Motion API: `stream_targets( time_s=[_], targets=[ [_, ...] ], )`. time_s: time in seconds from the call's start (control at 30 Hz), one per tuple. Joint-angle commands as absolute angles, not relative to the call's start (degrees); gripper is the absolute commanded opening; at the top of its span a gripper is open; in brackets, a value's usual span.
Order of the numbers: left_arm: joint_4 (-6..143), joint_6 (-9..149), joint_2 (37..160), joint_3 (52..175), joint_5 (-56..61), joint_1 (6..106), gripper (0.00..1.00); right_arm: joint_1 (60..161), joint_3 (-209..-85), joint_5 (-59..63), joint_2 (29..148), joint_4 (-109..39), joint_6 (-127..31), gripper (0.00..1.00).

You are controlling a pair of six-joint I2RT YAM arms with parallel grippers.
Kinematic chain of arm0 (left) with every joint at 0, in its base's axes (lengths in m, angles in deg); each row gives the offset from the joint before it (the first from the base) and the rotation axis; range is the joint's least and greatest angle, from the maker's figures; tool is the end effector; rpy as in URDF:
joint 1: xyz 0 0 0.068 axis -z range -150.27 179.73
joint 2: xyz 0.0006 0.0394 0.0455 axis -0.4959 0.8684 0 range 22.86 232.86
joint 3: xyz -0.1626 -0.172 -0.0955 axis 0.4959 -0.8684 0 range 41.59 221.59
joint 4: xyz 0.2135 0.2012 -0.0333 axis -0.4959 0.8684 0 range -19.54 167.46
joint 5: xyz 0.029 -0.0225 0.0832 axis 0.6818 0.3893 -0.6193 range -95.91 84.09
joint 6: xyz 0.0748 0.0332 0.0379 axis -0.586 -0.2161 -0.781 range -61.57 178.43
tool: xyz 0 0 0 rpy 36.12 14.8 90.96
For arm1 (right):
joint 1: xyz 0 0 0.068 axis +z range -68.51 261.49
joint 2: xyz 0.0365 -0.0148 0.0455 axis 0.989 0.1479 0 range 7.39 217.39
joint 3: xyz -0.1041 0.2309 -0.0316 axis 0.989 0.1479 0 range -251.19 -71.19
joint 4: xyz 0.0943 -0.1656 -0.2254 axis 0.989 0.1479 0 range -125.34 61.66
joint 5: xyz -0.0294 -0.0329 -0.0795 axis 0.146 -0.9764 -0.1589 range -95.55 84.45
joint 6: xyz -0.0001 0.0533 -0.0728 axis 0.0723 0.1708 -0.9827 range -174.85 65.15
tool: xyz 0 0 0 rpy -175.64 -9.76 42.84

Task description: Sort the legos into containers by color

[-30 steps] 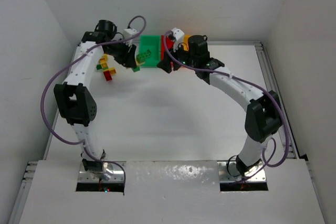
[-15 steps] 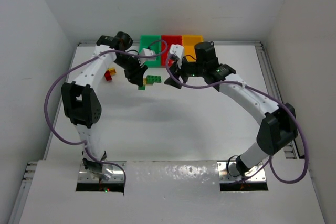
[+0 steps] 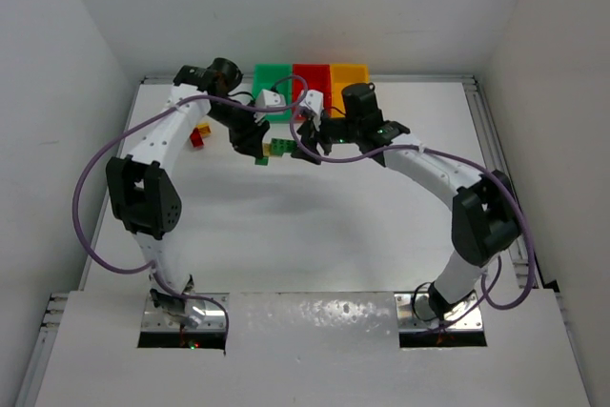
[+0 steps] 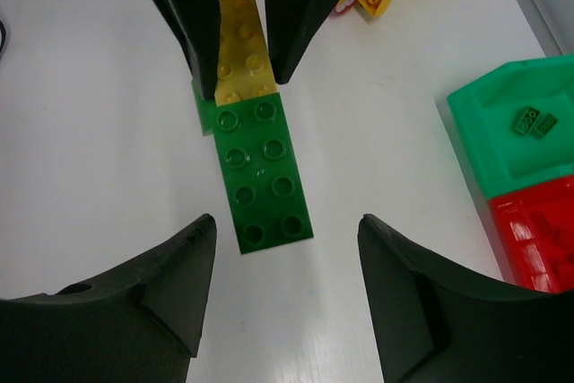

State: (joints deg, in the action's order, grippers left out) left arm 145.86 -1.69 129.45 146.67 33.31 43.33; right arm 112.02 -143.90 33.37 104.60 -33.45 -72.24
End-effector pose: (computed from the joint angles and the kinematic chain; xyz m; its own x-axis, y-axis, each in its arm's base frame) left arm 0.3802 -0.1443 0.2688 -0.1929 0.7379 -0.6468 0.9810 0.1598 -0.1103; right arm 0.3651 0.2740 0.2347 -0.1024 -0.3303 -0.9383 -0.9542 0.2992 -0.0012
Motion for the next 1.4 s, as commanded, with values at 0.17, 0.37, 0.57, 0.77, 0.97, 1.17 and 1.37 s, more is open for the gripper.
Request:
stream_targets(
  time_s=[0.17, 0.37, 0.57, 0.77, 0.97, 1.17, 1.37],
  targets=[
    [145.87, -2.56, 126.93, 147.15, 35.49, 44.76, 0.0, 114.1, -149.42, 34.88, 107.41, -35.78, -75.24, 0.62],
    [145.79, -2.65, 127.01, 147.76, 35.31, 44.76, 0.0, 114.89, -148.19, 34.53, 107.32, -31.65, -77.88, 0.54],
    [145.79, -3.09, 127.28, 147.76, 34.88, 44.76, 0.0, 114.8, -147.31, 33.91, 107.06, -29.36, -80.43, 0.53],
    [145.61, -3.09, 127.28, 147.24, 34.26, 44.76, 0.0, 114.98, -148.45, 33.04, 108.02, -30.33, -79.03, 0.36],
    [143.33, -1.16, 127.45, 144.43, 33.82, 44.76, 0.0, 115.07, -147.13, 32.24, 107.67, -33.76, -76.48, 0.14],
    [139.55, -1.33, 127.71, 140.13, 29.78, 44.67, 0.0, 114.98, -144.15, 33.2, 104.35, -34.99, -73.14, 0.0],
    [137.35, -1.51, 128.95, 135.73, 25.56, 44.58, 0.0, 114.98, -138.62, 34.26, 99.94, -40.42, -69.36, 0.0]
  ],
)
